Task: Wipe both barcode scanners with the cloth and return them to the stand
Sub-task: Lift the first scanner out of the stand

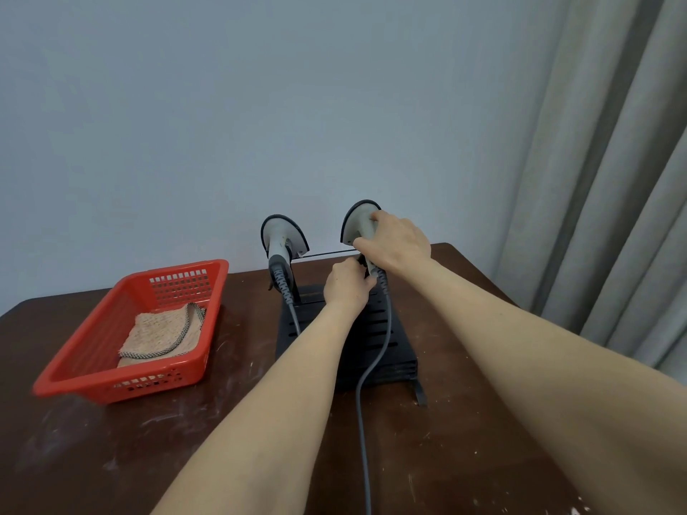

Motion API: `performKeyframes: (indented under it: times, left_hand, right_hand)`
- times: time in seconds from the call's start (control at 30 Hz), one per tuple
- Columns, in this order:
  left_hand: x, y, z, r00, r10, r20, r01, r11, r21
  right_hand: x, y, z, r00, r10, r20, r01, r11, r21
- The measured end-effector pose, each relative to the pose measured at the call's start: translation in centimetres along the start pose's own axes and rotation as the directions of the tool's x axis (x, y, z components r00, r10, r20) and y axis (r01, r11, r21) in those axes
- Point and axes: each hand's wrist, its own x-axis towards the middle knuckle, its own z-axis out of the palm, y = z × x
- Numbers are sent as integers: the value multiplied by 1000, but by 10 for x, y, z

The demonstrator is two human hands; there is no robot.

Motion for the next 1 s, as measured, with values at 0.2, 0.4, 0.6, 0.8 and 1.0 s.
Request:
performKeyframes:
  times: [0.2, 0.4, 0.6, 0.8, 1.0]
  left_hand:
    - [2, 2, -1, 1000, 2, 12, -2, 1000, 0]
    - [4, 1, 2, 1000, 0, 6, 0, 1000, 20]
    - [4, 3, -2, 1000, -11, 3, 11, 997, 81]
    - [3, 4, -12, 995, -34, 90, 21, 989, 145]
    - [-6, 11, -50, 991, 19, 136, -50, 972, 231]
  right_hand:
    - [2, 3, -3, 1000, 3, -12, -2, 1000, 23]
    - [0, 4, -7, 999, 11, -52, -7, 997, 76]
    - [-2, -1, -14, 998, -5, -60, 14, 989, 148]
    - [-9, -5, -22, 997, -34, -72, 48, 977, 209]
    - [-24, -15, -36, 994, -72, -84, 93, 954, 285]
